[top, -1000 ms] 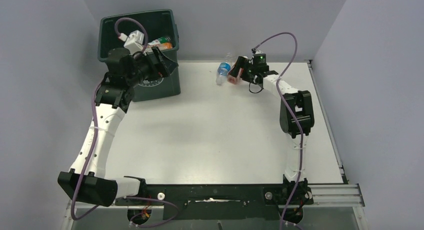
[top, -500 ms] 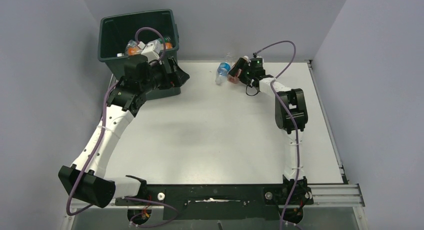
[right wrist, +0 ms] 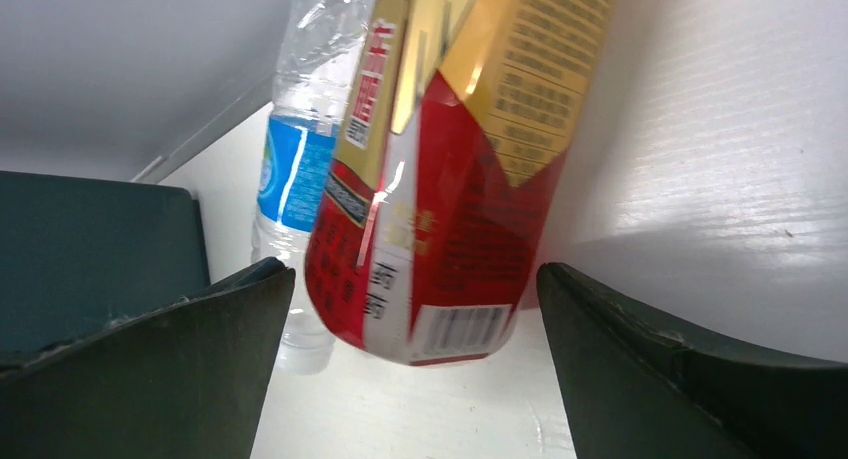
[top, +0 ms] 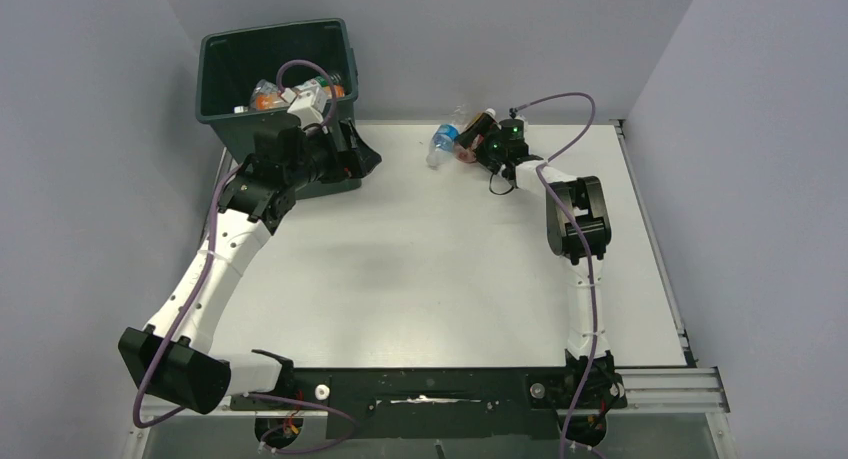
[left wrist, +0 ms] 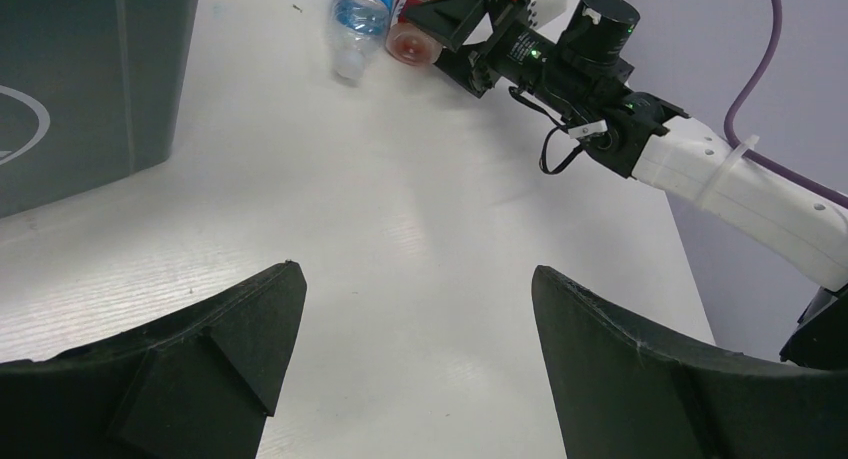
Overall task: Put the plastic bottles in the bin
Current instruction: Pick up the plastic bottle at the center of the board.
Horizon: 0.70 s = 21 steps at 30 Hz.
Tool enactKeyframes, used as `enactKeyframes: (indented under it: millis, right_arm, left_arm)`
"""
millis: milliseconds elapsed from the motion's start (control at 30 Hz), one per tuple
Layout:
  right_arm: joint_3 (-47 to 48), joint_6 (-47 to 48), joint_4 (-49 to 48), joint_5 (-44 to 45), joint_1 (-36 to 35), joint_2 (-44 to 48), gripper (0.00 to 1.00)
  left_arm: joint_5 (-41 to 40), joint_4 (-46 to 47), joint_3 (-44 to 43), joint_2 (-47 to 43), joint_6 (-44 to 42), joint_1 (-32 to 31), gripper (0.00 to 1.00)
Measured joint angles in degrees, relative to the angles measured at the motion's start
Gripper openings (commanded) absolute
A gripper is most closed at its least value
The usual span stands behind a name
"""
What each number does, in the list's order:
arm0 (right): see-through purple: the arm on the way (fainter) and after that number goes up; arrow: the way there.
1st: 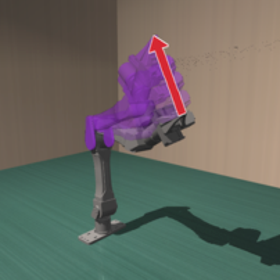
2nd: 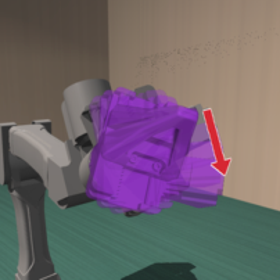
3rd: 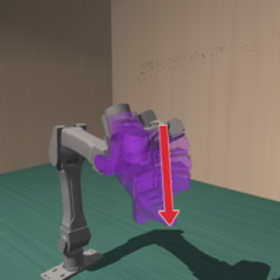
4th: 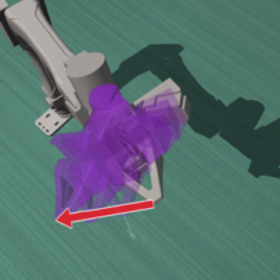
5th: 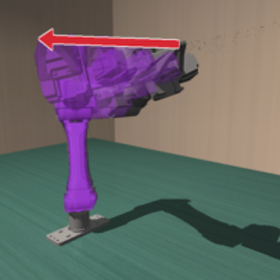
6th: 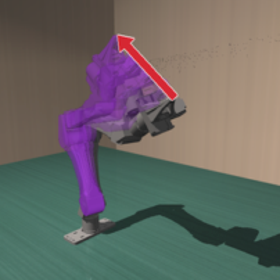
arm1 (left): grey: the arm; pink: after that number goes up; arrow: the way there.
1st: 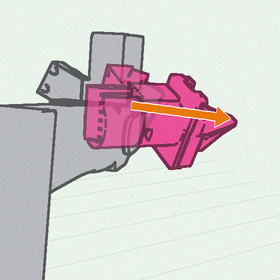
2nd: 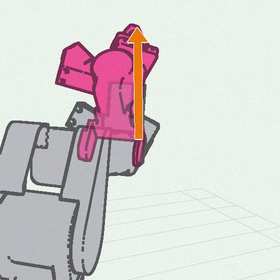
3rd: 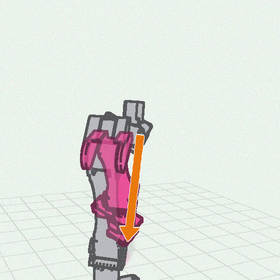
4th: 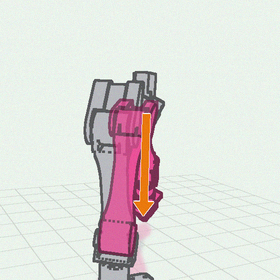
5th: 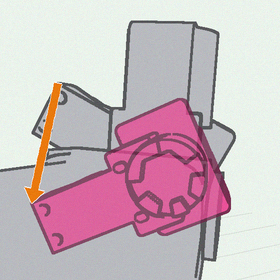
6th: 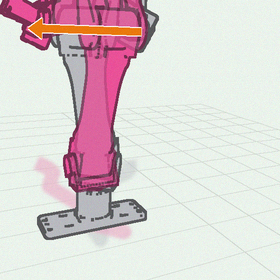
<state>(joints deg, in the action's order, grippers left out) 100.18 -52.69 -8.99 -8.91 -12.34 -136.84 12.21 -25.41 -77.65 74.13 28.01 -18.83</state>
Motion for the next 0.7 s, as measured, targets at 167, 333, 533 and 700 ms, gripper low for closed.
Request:
enactKeyframes:
  millis: [167, 333, 533, 700]
  right_arm:
    - [-1.09, -1.86, -1.57, 0.59, 0.0, -0.02, 0.98]
    - [-0.68, -2.71, -1.27, 1.33, 0.0, -0.39, 0.9]
    - [-1.03, -3.74, -1.79, 1.57, 0.31, -0.59, 0.71]
    - [-3.34, -4.81, -5.33, 0.92, 0.7, -0.42, 0.59]
  left_arm:
    - [0.15, 0.02, 0.52, 0.42, -0.02, 0.02, 0.85]
    - [0.48, 0.2, 1.03, 0.9, -0.04, 0.02, 0.85]
    - [1.03, 0.42, 1.7, 1.09, -0.07, 0.02, 0.85]
    - [1.51, 0.48, 2.23, 1.11, -0.04, 0.0, 0.85]
